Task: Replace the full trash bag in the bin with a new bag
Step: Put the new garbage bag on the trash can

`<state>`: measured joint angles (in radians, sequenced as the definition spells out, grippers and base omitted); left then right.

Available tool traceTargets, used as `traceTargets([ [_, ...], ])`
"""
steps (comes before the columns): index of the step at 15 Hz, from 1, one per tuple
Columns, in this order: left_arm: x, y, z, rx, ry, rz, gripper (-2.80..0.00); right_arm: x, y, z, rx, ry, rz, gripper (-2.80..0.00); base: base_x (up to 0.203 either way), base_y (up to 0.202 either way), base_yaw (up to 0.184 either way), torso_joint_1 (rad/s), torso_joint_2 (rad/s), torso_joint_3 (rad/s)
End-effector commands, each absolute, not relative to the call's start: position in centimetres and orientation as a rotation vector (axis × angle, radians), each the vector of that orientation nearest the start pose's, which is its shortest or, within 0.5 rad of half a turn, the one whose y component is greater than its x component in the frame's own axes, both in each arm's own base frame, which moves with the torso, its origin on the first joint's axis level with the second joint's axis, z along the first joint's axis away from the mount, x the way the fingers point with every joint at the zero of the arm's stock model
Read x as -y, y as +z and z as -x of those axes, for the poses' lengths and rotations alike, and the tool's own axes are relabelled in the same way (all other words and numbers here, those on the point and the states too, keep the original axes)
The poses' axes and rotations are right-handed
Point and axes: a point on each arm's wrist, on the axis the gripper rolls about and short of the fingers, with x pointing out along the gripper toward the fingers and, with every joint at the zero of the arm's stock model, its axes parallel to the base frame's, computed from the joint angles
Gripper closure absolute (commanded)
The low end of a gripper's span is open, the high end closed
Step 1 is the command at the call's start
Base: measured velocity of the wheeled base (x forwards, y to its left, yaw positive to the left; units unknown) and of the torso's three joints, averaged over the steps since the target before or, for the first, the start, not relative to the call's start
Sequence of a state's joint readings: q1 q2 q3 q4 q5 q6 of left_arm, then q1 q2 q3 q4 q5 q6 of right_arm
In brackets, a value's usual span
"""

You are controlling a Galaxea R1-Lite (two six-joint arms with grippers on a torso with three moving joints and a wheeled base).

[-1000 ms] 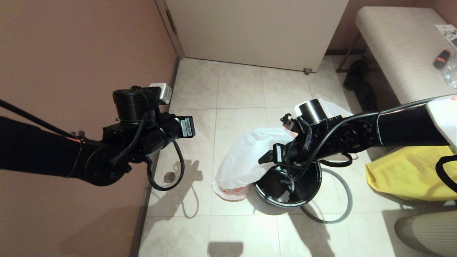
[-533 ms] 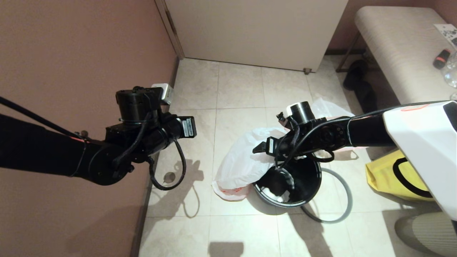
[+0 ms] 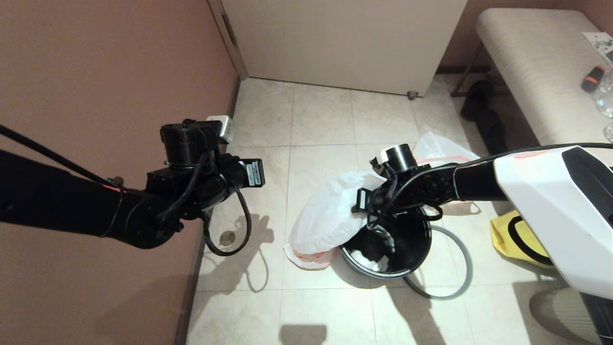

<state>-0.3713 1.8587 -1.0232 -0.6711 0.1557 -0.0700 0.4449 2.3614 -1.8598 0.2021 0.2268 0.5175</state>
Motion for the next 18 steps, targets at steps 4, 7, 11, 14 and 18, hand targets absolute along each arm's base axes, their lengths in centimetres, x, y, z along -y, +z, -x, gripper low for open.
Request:
traceTargets([
  [4,12.8,18.9,-33.9,-0.169,-0.204,0.028,0.0,-19.9,15.1,-41.4,-0.882,0.429,-0.4,0.0,0.0,0.0,0.0,0.0,0.0,0.0],
  [7,12.8,19.0,-33.9,-0.167,-0.199,0.028,0.0,-18.9,13.8,-39.9,-0.996,0.382,-0.379,0.0,0.0,0.0,0.0,0.0,0.0,0.0],
  [11,12.9,18.5,-34.1,-0.179,-0.199,0.024,0.0,-15.9,10.0,-41.3,-1.055,0.238,-0.368,0.0,0.0,0.0,0.0,0.0,0.0,0.0],
  [14,13.1,18.1,-34.4,-0.19,-0.2,0.023,0.0,-15.0,6.4,-44.8,-0.952,0.237,-0.362,0.0,0.0,0.0,0.0,0.0,0.0,0.0],
  [18,13.7,17.0,-34.7,-0.216,-0.21,0.014,0.0,-14.6,2.8,-50.0,-0.82,0.239,-0.32,0.0,0.0,0.0,0.0,0.0,0.0,0.0],
])
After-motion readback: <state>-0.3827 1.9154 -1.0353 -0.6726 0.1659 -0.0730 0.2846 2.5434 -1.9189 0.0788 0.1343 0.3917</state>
